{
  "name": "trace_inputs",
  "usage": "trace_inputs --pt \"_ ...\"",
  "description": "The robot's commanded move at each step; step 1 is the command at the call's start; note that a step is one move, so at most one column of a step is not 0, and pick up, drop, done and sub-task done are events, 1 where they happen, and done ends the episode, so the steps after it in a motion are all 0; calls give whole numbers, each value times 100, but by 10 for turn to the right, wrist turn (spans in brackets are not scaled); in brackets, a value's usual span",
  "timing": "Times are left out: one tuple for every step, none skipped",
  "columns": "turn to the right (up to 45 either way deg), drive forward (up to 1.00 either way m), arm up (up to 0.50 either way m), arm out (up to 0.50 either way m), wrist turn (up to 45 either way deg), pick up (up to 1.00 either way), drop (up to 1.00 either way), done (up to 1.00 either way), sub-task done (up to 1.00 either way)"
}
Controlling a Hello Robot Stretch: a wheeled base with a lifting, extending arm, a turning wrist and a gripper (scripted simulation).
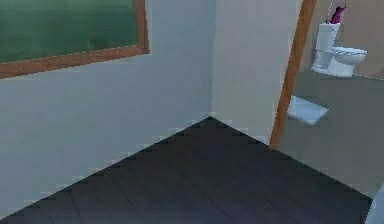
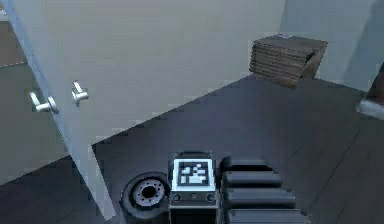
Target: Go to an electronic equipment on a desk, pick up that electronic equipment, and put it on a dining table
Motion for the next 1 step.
trace_inputs --pt "150 0 0 0 0 0 0 0 0"
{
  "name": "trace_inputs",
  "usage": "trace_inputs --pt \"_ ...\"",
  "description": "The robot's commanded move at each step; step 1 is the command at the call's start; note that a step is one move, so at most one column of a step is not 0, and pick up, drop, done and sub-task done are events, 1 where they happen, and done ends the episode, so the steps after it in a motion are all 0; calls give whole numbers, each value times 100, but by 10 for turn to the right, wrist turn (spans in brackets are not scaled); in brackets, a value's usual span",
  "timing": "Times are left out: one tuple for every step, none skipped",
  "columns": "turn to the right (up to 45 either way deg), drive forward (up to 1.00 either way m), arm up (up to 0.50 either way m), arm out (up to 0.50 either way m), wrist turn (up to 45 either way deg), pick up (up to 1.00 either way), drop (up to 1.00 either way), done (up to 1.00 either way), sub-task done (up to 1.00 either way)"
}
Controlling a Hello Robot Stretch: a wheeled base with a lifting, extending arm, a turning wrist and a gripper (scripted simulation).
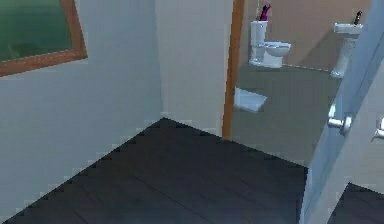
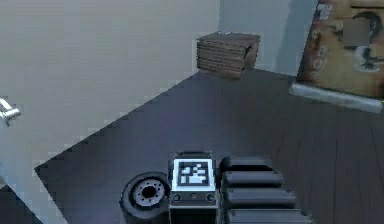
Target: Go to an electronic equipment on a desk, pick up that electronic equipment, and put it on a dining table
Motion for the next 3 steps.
trace_inputs --pt "0 35 0 0 0 0 0 0 0" --pt "150 0 0 0 0 0 0 0 0" --pt "0 60 0 0 0 0 0 0 0"
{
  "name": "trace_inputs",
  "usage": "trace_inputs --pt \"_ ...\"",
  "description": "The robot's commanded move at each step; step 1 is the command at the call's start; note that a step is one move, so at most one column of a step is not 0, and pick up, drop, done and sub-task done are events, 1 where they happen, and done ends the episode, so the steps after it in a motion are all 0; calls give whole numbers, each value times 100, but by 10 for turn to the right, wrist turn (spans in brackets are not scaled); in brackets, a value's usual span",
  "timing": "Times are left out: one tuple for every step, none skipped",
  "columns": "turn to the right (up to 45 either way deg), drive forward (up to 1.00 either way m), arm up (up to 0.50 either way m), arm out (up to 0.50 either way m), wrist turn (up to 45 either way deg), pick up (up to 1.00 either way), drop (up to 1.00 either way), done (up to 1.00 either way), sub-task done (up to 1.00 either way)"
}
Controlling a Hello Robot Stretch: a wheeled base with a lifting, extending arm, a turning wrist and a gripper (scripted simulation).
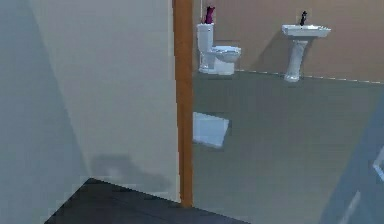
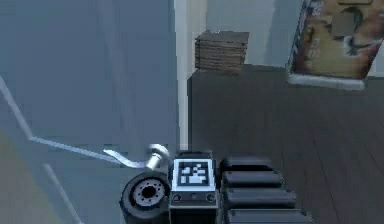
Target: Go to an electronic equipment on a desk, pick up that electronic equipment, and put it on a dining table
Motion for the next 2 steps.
trace_inputs --pt "180 0 0 0 0 0 0 0 0" --pt "0 45 0 0 0 0 0 0 0"
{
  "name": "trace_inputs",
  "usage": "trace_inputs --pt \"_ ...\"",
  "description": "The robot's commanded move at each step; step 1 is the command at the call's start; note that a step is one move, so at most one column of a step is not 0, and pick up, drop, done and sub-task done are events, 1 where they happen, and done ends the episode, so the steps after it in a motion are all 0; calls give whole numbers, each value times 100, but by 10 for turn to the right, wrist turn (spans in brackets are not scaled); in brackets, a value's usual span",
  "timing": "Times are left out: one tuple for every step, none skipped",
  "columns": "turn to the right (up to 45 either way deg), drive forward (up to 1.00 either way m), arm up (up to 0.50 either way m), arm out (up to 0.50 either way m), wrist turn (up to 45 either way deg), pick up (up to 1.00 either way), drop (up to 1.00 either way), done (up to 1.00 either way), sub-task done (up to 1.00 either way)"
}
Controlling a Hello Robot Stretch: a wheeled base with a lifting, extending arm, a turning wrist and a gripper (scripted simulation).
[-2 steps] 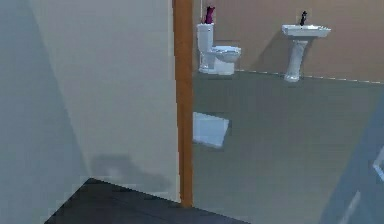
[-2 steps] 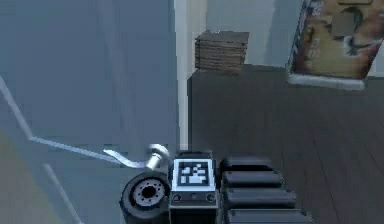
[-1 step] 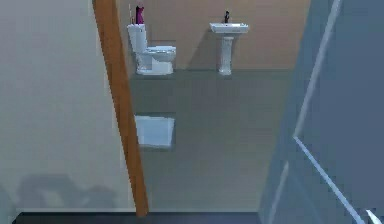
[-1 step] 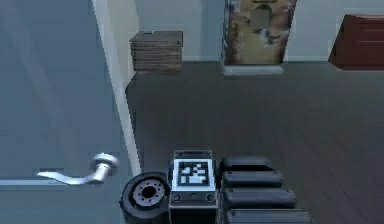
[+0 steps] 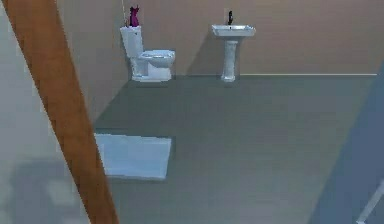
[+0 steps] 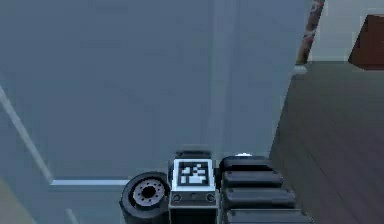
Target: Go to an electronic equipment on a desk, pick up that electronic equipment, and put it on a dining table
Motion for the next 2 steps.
trace_inputs --pt "210 0 0 0 0 0 0 0 0" --pt "0 100 0 0 0 0 0 0 0"
